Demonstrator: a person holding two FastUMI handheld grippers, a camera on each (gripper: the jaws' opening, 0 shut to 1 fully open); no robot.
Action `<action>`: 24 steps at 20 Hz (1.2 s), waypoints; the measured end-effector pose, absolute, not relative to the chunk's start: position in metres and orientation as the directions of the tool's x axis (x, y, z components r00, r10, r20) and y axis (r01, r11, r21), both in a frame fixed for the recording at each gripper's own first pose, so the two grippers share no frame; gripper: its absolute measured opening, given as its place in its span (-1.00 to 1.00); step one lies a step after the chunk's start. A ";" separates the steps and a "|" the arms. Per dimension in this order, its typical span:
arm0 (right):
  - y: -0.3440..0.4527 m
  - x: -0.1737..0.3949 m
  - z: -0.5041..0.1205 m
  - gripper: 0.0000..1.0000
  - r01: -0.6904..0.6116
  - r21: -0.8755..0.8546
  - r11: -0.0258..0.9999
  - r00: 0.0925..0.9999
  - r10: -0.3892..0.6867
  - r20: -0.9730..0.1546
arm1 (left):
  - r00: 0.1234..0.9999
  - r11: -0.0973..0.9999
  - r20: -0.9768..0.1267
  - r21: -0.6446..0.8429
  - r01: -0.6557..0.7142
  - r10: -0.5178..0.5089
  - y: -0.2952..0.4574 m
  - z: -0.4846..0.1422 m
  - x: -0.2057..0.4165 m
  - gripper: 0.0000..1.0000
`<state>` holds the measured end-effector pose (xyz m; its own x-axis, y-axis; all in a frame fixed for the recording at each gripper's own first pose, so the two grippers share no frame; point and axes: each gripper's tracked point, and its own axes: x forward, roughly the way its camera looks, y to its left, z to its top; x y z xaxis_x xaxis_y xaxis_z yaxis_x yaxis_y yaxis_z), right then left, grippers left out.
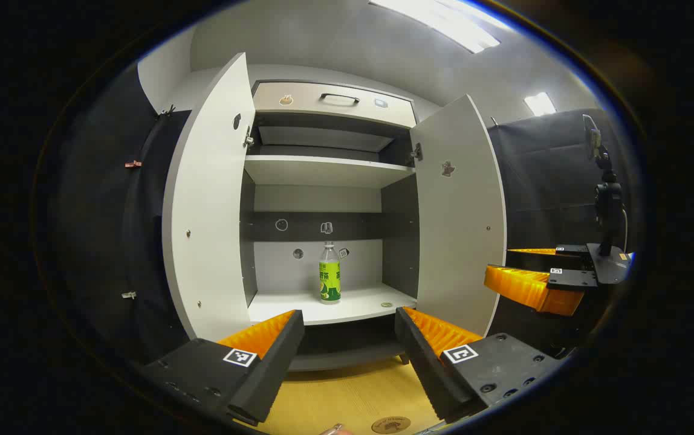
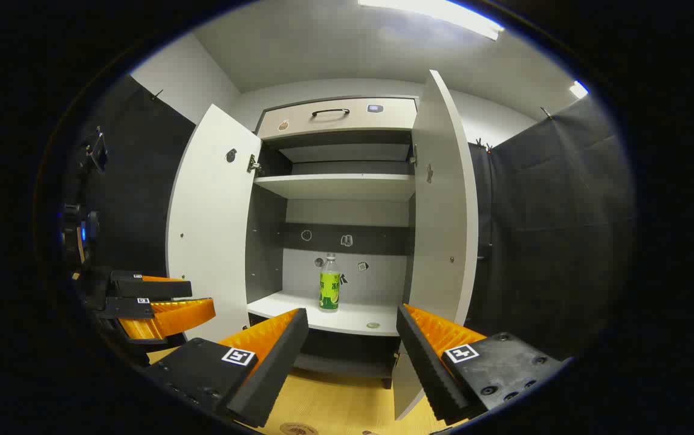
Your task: Grasp the bottle in the cabinet with the left hand and place it on the coaster, then close the right door with the right hand and the left door with the left hand.
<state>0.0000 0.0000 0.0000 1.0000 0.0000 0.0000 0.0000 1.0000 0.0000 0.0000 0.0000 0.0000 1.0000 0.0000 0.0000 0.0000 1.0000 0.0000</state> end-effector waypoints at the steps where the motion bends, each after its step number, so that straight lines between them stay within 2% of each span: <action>1: 0.000 -0.001 -0.001 0.95 0.000 0.000 1.000 1.000 0.000 -0.004 | 1.000 1.000 -0.002 -0.002 -0.002 0.002 0.000 -0.001 0.000 0.92; 10: 0.008 -0.007 -0.008 0.95 -0.012 -0.022 1.000 0.999 0.011 -0.038 | 0.999 0.999 -0.017 0.004 -0.032 0.032 0.007 -0.005 -0.010 0.92; 24: 0.022 -0.006 -0.005 0.95 0.003 -0.074 0.997 1.000 -0.004 -0.011 | 1.000 0.999 -0.007 0.035 -0.012 0.012 0.015 0.000 -0.007 0.92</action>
<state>-0.0064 0.0221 -0.0045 0.9999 -0.0038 -0.0106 0.0030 0.9973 -0.0739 -0.0068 0.0148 -0.0004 0.9999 0.0121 -0.0071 -0.0118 0.9993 0.0348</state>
